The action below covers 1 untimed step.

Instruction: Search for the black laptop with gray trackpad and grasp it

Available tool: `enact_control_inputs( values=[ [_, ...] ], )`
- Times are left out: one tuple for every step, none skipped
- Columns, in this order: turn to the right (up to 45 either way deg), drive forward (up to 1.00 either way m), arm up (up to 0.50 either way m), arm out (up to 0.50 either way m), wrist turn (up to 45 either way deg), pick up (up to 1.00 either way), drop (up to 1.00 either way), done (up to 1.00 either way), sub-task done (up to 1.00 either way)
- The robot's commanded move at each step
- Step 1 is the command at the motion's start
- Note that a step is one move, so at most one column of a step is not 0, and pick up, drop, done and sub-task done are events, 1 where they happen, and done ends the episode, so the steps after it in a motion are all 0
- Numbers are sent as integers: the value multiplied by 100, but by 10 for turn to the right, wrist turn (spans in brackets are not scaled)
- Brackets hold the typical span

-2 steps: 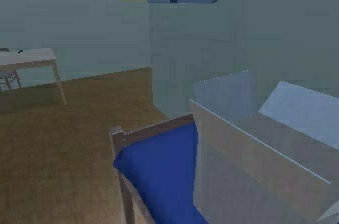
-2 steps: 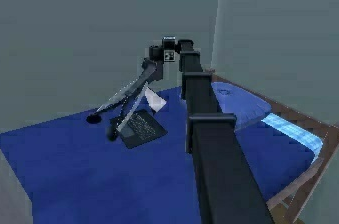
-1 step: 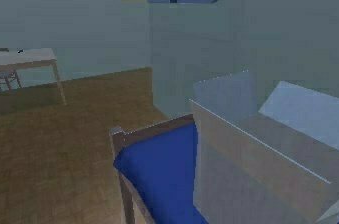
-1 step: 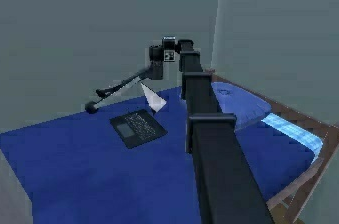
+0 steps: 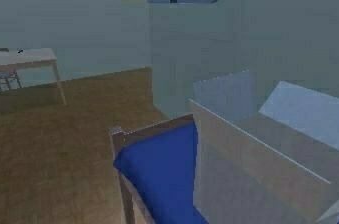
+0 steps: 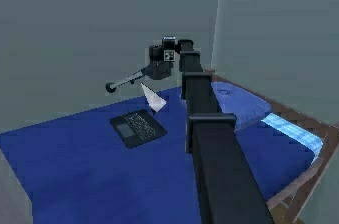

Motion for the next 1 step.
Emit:
enact_control_inputs(
  values=[
    [0,0,-30,0,0,0,0,0,0]
  ],
)
